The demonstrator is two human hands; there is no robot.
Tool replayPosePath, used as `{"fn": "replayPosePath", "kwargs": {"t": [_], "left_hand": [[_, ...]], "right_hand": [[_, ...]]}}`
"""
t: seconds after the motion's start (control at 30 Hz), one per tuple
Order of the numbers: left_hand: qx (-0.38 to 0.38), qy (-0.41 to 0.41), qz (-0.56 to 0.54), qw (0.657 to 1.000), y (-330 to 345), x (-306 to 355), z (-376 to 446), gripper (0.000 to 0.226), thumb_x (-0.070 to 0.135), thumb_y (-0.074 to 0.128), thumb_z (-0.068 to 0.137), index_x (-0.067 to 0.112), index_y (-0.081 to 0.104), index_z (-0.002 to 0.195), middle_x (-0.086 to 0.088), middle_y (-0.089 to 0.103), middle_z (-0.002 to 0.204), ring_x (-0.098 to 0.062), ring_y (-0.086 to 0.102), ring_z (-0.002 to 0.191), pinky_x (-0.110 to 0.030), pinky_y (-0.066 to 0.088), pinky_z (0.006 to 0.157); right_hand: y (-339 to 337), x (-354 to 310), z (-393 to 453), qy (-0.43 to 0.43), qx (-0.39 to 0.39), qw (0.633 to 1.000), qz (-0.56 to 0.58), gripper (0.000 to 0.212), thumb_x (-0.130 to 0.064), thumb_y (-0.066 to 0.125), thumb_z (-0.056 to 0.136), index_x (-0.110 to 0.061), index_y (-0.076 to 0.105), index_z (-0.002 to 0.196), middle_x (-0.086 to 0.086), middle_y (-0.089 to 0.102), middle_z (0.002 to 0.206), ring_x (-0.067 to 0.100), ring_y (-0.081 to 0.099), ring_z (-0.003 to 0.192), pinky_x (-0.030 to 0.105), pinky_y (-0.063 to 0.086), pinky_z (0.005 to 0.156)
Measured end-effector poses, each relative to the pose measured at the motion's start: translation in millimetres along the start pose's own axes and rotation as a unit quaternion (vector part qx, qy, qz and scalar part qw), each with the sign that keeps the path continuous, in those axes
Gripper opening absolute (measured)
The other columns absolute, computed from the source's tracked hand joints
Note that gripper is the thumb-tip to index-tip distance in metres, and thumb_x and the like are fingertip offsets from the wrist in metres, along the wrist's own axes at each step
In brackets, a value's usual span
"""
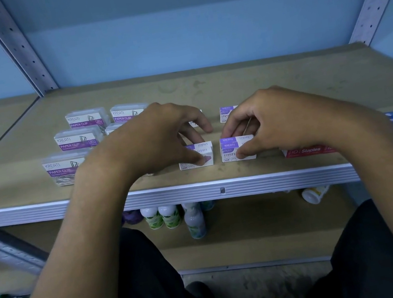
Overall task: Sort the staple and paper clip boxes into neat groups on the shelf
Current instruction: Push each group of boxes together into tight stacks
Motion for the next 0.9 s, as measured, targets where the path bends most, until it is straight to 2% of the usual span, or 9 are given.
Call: {"fn": "replayPosePath", "kwargs": {"t": [0.1,0.3,0.53,0.7,0.9], "left_hand": [[0.004,0.0,0.006,1.0,1,1,1,0.046,0.031,0.087,0.071,0.036,0.066,0.111,0.022,0.071,0.088,-0.001,0.068,0.08,-0.035,0.056,0.084],[0.02,-0.004,0.011,1.0,5,3,4,0.045,0.036,0.088,0.067,0.035,0.068,0.107,0.022,0.072,0.086,0.014,0.062,0.077,-0.033,0.056,0.083],[0.021,-0.002,0.014,1.0,7,6,6,0.047,0.032,0.088,0.068,0.035,0.063,0.108,0.02,0.073,0.088,0.01,0.063,0.08,-0.032,0.055,0.084],[0.017,-0.007,0.007,1.0,6,4,9,0.049,0.035,0.089,0.065,0.036,0.064,0.107,0.022,0.073,0.086,0.015,0.062,0.079,-0.029,0.054,0.086],[0.016,-0.007,0.021,1.0,6,4,12,0.044,0.035,0.09,0.064,0.032,0.069,0.103,0.019,0.073,0.086,0.014,0.062,0.078,-0.026,0.054,0.085]], "right_hand": [[1,-1,0,0.0,0.003,1.0,-0.008,0.029,-0.032,0.088,0.074,-0.036,0.076,0.1,-0.018,0.074,0.087,-0.007,0.067,0.077,0.022,0.057,0.077],[1,-4,0,0.001,0.009,1.0,-0.013,0.029,-0.035,0.087,0.073,-0.037,0.076,0.1,-0.018,0.073,0.085,-0.006,0.066,0.076,0.024,0.057,0.076],[0,-7,-1,0.006,0.007,1.0,-0.012,0.028,-0.034,0.088,0.073,-0.035,0.077,0.099,-0.018,0.075,0.083,-0.004,0.069,0.076,0.03,0.059,0.079],[2,-8,0,0.005,0.019,0.999,-0.025,0.026,-0.033,0.088,0.072,-0.034,0.078,0.096,-0.017,0.075,0.081,-0.005,0.068,0.077,0.029,0.058,0.079],[5,-11,1,0.021,0.04,0.998,-0.041,0.027,-0.034,0.09,0.07,-0.032,0.079,0.095,-0.015,0.073,0.081,0.003,0.068,0.078,0.033,0.059,0.077]]}}
Point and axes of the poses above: each hand's wrist, its own z-axis towards the middle knuckle, its own y-axis out of the palm, x = y × z, the point moved 2 cm from there along z, towards the middle knuckle
